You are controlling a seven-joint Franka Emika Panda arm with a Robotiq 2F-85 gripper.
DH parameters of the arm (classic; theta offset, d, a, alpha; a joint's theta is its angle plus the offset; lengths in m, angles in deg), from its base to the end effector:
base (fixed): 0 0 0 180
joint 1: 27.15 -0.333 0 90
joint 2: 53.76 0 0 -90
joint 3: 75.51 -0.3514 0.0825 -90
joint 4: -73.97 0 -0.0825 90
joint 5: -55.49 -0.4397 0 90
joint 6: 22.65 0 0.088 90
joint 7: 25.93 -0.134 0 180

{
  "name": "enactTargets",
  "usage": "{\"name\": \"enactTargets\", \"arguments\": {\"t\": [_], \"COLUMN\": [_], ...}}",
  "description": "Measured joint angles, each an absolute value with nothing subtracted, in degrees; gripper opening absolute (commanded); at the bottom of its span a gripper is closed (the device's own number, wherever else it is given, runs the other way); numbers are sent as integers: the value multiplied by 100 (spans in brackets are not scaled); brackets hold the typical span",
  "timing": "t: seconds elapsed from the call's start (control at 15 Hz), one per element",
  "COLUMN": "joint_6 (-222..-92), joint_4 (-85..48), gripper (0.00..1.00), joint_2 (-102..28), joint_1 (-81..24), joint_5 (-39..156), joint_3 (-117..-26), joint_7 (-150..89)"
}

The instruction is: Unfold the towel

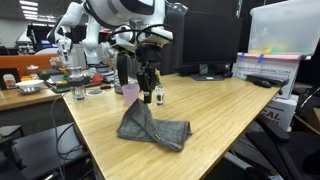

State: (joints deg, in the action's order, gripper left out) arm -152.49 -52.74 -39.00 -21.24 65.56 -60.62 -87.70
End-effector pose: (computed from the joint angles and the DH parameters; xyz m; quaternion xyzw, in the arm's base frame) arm 0.5276 -0.2123 0.2162 0.7847 -0.6047 -0.0591 0.1229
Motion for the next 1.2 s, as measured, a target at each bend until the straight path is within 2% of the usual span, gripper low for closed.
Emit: {"name": "enactTargets", "arguments": {"t": [1.2], "joint_6": [-15236], "joint_4": [-4590], "gripper": [0], "joint_2": [-3014], "joint_1": [-3161], "joint_5": [8134], "joint_3": [-6282], "joint_7": [-9276]}}
